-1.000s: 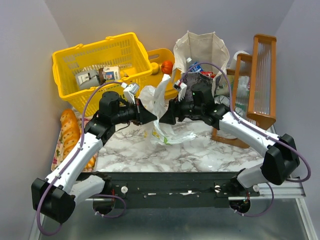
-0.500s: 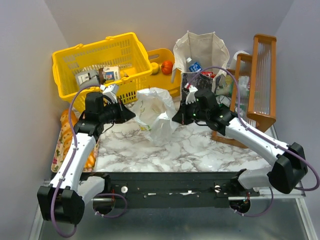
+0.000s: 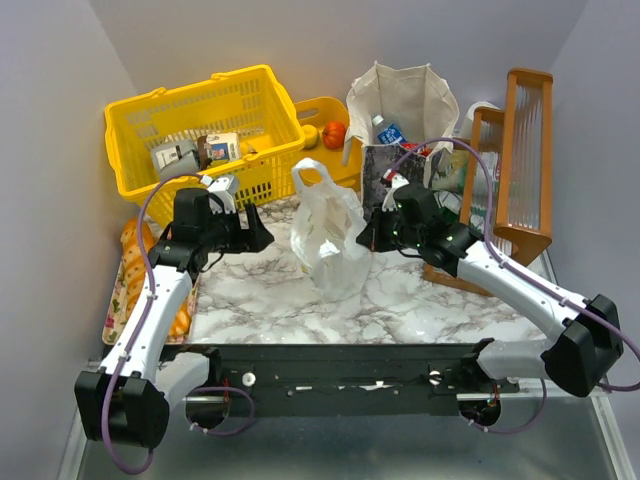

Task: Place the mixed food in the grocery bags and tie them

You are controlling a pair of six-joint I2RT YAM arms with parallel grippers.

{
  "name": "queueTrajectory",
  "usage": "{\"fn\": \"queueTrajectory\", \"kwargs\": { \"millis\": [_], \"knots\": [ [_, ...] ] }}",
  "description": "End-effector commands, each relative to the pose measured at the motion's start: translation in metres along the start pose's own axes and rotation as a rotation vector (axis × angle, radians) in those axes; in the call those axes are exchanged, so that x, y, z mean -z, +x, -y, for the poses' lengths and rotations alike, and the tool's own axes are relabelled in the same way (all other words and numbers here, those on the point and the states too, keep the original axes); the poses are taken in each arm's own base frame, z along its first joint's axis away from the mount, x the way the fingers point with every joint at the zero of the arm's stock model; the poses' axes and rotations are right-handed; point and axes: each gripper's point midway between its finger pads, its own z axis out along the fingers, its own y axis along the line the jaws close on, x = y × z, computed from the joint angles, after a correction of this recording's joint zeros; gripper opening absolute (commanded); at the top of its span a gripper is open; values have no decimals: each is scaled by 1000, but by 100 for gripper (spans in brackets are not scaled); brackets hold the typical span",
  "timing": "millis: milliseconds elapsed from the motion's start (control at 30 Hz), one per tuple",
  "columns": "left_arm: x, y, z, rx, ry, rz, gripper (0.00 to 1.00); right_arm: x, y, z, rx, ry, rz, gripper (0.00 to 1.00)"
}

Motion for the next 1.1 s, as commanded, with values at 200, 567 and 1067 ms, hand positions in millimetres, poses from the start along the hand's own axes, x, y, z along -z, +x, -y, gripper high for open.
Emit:
{"fn": "queueTrajectory", "kwargs": {
  "millis": [200,567,1067],
  "knots": [
    [54,3,-98,49,-597,77,99,9,-36,-7,-65,13,136,1],
    [92,26,-183,133,-1050,-47,95,21,-49,-25,-34,-68,174,1],
    [69,49,-242,317,-1302,-185,83,35,-51,-48,-20,-194,194,1]
  ]
}}
